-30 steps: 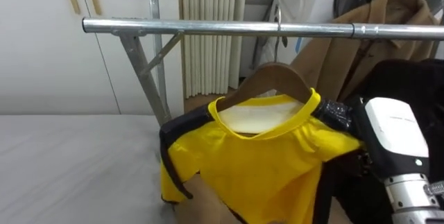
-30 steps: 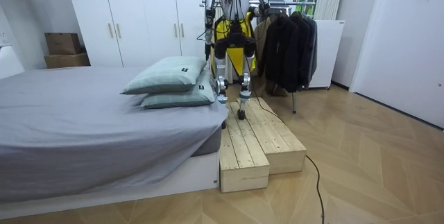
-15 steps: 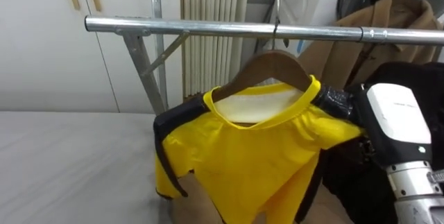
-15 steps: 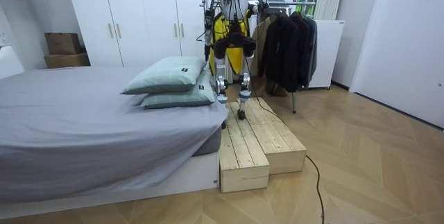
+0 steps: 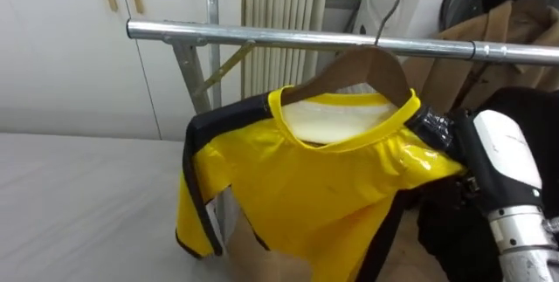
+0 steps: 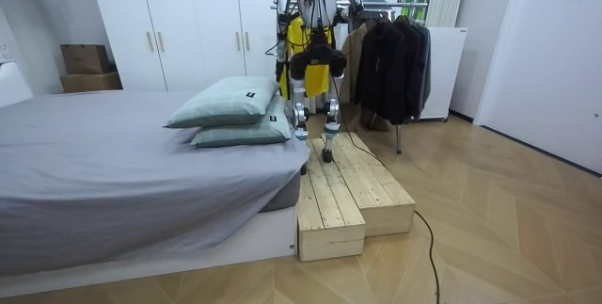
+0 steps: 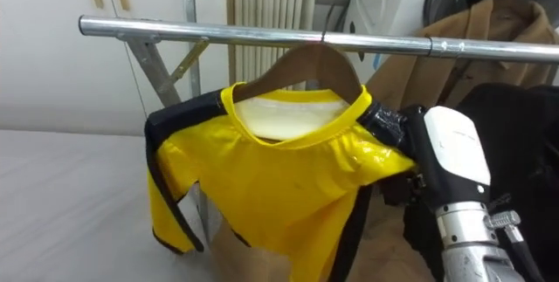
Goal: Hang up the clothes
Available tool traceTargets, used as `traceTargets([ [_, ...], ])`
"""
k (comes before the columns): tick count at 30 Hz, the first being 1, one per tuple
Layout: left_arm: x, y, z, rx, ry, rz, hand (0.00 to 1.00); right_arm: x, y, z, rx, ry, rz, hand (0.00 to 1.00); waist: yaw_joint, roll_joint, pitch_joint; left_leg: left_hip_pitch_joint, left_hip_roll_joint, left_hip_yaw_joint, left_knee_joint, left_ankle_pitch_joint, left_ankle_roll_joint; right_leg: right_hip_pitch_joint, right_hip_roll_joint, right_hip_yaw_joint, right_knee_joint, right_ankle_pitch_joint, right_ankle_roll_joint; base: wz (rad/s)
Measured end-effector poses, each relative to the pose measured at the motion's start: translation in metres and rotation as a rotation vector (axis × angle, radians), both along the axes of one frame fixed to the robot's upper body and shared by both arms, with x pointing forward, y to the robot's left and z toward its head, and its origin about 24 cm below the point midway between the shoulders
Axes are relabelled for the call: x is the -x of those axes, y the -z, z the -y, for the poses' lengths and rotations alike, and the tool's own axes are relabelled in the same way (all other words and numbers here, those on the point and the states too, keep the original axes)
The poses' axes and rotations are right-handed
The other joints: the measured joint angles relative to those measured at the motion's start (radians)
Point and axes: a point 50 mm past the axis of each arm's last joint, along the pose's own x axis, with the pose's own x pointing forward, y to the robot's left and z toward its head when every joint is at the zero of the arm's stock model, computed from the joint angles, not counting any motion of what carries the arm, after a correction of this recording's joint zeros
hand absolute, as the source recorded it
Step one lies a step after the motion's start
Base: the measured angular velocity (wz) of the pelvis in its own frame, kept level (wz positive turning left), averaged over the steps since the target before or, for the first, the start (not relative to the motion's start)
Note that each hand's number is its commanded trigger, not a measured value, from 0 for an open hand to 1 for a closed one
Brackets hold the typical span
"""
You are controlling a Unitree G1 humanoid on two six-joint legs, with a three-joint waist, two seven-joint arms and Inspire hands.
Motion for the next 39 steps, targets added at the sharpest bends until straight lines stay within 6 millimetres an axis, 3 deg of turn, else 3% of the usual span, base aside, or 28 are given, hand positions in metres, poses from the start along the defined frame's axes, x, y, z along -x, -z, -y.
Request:
traceTargets([
  [9, -0.001, 0.0, 0.001, -0.023, 0.003, 0.007, 0.0, -0.011, -0.005, -0.006, -0.075, -0.046, -0.038, 1.0, 0.023, -0.001, 0.0033, -0.002, 0.0, -0.007, 0.0, 0.0, 0.0, 0.002, 0.002, -0.004, -0.002, 0.0, 0.0, 0.01],
  [22, -0.001, 0.0, 0.002, -0.022, 0.003, 0.008, 0.0, -0.024, 0.01, -0.001, -0.177, -0.08, -0.228, 1.0, 0.039, -0.004, 0.0016, 0.002, 0.001, -0.025, 0.001, 0.0, 0.0, 0.013, -0.002, -0.02, -0.001, -0.011, 0.0, 0.03],
  [26, -0.002, 0.0, 0.001, -0.021, 0.001, 0.009, 0.0, -0.026, 0.012, -0.001, -0.22, -0.099, -0.271, 1.0, 0.039, -0.015, -0.0037, 0.003, 0.003, -0.027, 0.001, 0.0, 0.0, 0.016, -0.004, -0.023, -0.001, -0.011, -0.001, 0.01],
  [31, -0.003, -0.001, 0.001, -0.023, 0.001, 0.015, 0.0, -0.035, 0.02, 0.004, -0.304, -0.089, -0.324, 1.0, 0.038, -0.033, -0.002, 0.014, 0.003, -0.033, 0.001, 0.0, 0.0, 0.032, -0.007, -0.032, -0.002, -0.011, 0.0, 0.05],
  [39, -0.008, -0.004, -0.003, -0.047, -0.014, 0.036, 0.0, -0.044, 0.026, 0.008, -0.345, -0.072, -0.373, 1.0, 0.04, -0.035, -0.0018, 0.011, -0.001, -0.04, 0.001, 0.0, 0.0, 0.033, -0.015, -0.042, 0.001, -0.011, 0.0, 0.05],
])
